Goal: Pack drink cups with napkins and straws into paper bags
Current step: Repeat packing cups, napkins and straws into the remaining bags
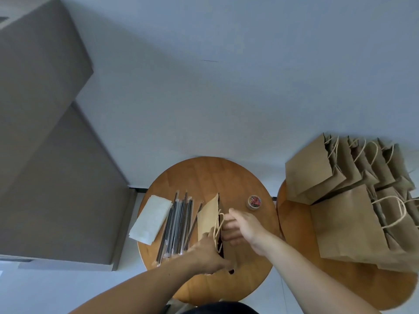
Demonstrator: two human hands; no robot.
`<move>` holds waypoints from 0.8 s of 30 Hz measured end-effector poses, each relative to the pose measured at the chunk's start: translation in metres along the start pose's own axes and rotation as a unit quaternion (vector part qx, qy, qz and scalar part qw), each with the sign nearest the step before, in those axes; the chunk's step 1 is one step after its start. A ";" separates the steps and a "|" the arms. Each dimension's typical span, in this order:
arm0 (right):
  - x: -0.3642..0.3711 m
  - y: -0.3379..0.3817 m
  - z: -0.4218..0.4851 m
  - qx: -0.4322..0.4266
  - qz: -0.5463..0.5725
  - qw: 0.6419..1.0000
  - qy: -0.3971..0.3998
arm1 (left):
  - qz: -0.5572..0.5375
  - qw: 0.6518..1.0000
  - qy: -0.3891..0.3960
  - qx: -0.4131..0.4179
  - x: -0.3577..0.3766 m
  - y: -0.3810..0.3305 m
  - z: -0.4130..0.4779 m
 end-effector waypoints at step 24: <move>-0.003 -0.040 0.014 0.001 -0.196 0.979 0.055 | 0.070 0.993 -0.061 -0.070 -0.006 0.003 0.005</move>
Point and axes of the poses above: each hand's wrist, its own z-axis towards the middle knuckle, its own x-axis out of the palm, y = z × x, the point moved 3 cm from there along z, towards the middle knuckle, and after that the axes turned 3 degrees about z, right-handed, at the moved point
